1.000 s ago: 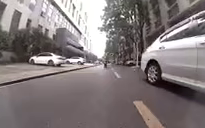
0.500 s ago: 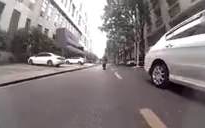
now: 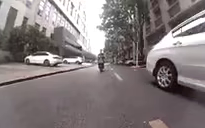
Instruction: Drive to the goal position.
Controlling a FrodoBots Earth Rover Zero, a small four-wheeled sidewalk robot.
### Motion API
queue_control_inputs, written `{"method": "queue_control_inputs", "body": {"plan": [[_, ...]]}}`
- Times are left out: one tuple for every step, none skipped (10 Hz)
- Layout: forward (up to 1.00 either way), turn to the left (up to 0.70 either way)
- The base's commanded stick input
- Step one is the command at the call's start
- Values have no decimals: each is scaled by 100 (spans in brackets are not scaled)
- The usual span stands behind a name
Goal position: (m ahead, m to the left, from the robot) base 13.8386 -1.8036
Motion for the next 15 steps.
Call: {"method": "queue_control_inputs", "body": {"plan": [[70,-1],[70,0],[70,0],[70,0],[70,0],[70,0],[70,0],[70,0],[70,0],[70,0],[70,0],[70,0],[70,0],[70,0],[70,-1]]}}
